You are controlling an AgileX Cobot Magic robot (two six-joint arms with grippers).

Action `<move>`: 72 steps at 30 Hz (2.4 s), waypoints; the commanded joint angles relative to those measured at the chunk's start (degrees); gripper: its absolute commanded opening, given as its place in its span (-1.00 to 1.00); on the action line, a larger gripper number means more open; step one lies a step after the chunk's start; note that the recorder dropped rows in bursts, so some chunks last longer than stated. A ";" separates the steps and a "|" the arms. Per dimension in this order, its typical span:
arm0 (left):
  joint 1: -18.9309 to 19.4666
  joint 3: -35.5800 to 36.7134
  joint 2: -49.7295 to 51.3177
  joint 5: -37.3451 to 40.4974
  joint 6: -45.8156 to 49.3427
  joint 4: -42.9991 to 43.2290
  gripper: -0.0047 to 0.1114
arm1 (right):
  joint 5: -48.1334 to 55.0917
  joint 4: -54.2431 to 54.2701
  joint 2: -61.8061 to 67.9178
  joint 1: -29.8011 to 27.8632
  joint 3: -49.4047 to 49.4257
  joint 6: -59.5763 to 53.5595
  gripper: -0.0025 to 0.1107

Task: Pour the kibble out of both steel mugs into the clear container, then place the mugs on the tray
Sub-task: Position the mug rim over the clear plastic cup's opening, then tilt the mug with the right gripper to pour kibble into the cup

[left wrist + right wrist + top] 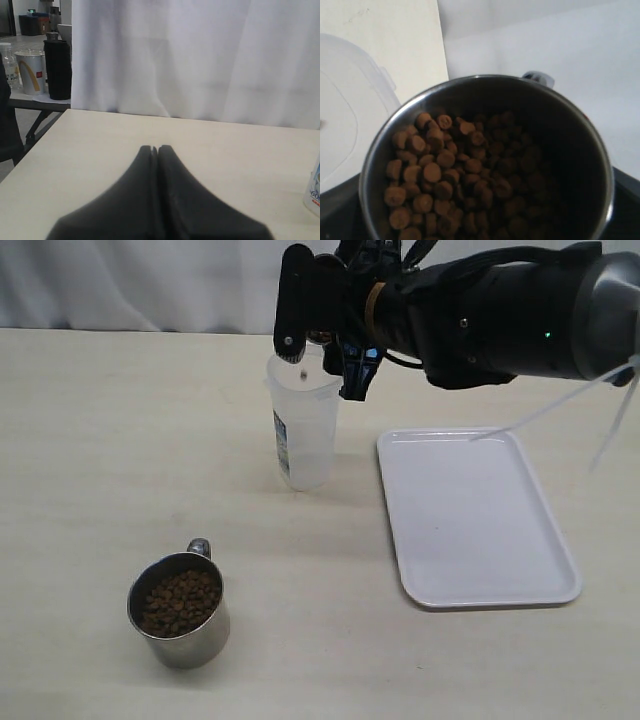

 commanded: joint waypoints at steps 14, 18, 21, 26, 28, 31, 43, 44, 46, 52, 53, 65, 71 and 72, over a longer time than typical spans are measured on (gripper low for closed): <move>-0.01 0.12 -0.14 -0.77 -0.09 -0.28 -0.92 | 0.54 -3.95 -0.46 0.09 -0.48 -0.60 -0.88; -0.01 0.12 -0.14 -0.77 -0.09 -0.28 -0.92 | 0.54 -3.95 -0.46 0.09 -0.48 -1.59 -0.88; -0.01 0.12 -0.14 -0.52 -0.09 -0.28 -0.92 | 0.54 -3.95 -0.46 0.09 -0.48 -2.75 -0.88; -0.01 0.12 -0.14 -0.52 -0.09 -0.28 -0.92 | 0.54 -3.95 -0.46 0.09 -0.48 -4.70 -0.88; -0.01 0.12 -0.14 -0.52 -0.09 -0.28 -0.92 | 0.54 -3.95 -0.46 0.09 -0.48 -5.11 -0.88; -0.01 0.12 -0.14 -0.52 -0.09 -0.28 -0.92 | 0.54 -3.95 -0.46 0.09 -0.48 -5.11 -0.88; -0.01 0.12 -0.14 -0.52 -0.09 -0.28 -0.92 | -0.42 -3.95 -0.46 0.09 -0.56 -7.67 -0.88; -0.01 0.12 -0.14 -0.52 -0.09 -0.28 -0.92 | -0.42 -3.95 -0.46 0.09 -0.56 -7.67 -0.88; -0.01 0.12 -0.14 -0.52 -0.09 -0.28 -0.92 | -0.42 -3.95 -0.46 0.09 -0.56 -8.10 -0.88; -0.01 0.12 -0.14 -0.65 -0.09 -0.17 -0.92 | -1.56 -3.95 -0.46 0.09 -0.56 -11.87 -0.88; -0.01 0.12 -0.14 -0.78 -0.09 -0.17 -0.92 | -1.56 -3.95 -0.46 0.09 -0.56 -12.17 -0.88; -0.01 0.12 -0.14 -0.78 -0.09 -0.17 -0.92 | -1.14 -3.95 -0.46 0.09 -0.61 -13.81 -0.88; -0.01 0.12 -0.14 -0.78 -0.09 -0.17 -0.92 | -1.14 -3.95 -0.46 0.09 -0.61 -15.16 -0.88; -0.01 0.12 -0.14 -0.78 -0.09 -0.17 -0.92 | -1.14 -3.95 -0.46 0.09 -0.61 -15.16 -0.88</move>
